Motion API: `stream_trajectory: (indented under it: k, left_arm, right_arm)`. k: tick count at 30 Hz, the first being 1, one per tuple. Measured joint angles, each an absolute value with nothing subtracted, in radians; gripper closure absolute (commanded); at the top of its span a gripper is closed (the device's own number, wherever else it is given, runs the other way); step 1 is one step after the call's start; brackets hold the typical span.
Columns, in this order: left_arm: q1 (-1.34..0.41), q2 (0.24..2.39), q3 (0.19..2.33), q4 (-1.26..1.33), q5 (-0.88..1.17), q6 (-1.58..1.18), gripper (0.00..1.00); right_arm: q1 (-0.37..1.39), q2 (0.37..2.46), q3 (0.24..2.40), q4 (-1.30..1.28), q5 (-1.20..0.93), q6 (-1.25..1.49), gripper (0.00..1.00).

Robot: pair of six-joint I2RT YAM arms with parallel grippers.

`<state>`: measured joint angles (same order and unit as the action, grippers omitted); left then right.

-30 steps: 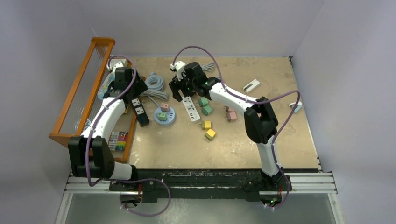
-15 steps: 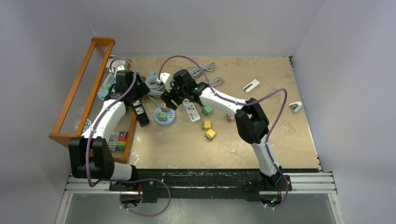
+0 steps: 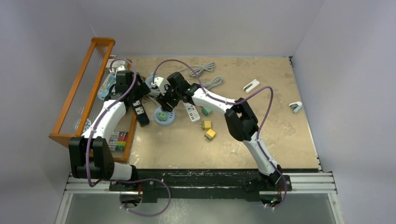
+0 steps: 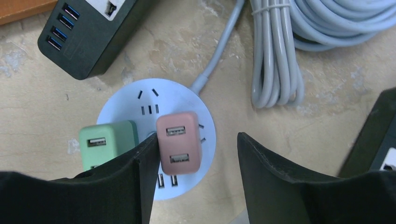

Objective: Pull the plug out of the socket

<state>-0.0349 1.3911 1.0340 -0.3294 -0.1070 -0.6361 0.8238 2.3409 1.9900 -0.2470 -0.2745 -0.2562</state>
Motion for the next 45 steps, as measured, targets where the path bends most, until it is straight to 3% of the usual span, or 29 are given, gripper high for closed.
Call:
stream_trajectory:
  k: [3, 7, 8, 10, 11, 17, 24, 33, 45]
  left_arm:
    - [-0.035, 1.391, 1.034, -0.329, -0.107, -0.636, 0.25]
    - [-0.035, 1.391, 1.034, -0.331, -0.107, -0.635, 0.25]
    - [-0.035, 1.391, 1.032, -0.332, -0.107, -0.635, 0.25]
    - [-0.035, 1.391, 1.031, -0.334, -0.104, -0.635, 0.25]
    - [-0.035, 1.391, 1.031, -0.334, -0.102, -0.635, 0.25]
    - [-0.035, 1.391, 1.031, -0.330, -0.091, -0.636, 0.26]
    - [-0.035, 1.411, 1.009, -0.279, 0.031, -0.653, 0.28]
    - [-0.042, 1.421, 0.912, -0.137, 0.230, -0.742, 0.28]
    - [-0.046, 1.395, 0.721, 0.175, 0.266, -0.985, 0.29]
  right_arm:
    - [0.825, 2.373, 2.027, -0.252, -0.294, -0.256, 0.43]
    - [0.825, 2.399, 2.035, -0.251, -0.324, -0.255, 0.56]
    - [0.825, 2.401, 2.035, -0.250, -0.337, -0.254, 0.62]
    - [0.824, 2.402, 2.035, -0.253, -0.355, -0.252, 0.91]
    - [0.824, 2.402, 2.035, -0.254, -0.358, -0.258, 1.00]
    - [0.813, 2.394, 2.020, -0.239, -0.372, -0.262, 1.00]
    - [0.719, 2.186, 1.750, -0.138, -0.428, -0.191, 1.00]
    - [0.674, 2.024, 1.699, 0.022, -0.411, -0.096, 1.00]
    - [0.673, 2.020, 1.699, 0.055, -0.411, -0.044, 1.00]
